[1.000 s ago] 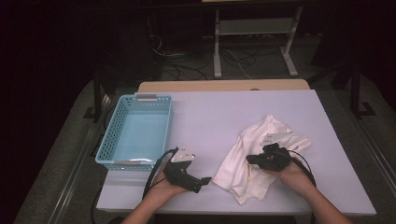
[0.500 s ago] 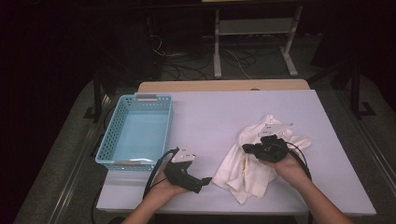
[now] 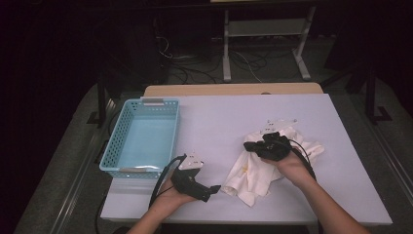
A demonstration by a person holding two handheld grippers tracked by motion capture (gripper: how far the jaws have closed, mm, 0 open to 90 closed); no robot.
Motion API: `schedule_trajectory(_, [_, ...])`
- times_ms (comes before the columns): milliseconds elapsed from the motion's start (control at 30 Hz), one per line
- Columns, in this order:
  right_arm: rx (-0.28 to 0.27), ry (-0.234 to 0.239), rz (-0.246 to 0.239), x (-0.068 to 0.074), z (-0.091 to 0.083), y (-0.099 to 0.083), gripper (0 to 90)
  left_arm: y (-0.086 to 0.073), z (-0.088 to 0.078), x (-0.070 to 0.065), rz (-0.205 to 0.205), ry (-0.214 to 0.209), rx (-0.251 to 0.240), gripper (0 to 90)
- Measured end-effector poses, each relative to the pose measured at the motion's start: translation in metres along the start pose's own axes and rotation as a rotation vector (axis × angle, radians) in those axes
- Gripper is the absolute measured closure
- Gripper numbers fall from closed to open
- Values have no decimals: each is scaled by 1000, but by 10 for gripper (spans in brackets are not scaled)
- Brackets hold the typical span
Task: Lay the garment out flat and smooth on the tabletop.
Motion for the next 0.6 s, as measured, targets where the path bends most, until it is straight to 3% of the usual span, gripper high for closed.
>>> schedule_trajectory(600, [-9,53,-72,18,41,36,868,0,-1,1,-3,0,-2,0])
Point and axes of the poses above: each handheld gripper's, and its own axes: z roughly forward along the jaws, y roughly out of its top, x roughly to its left, the point moved 4 cm from there along z, roughly forward along the jaws
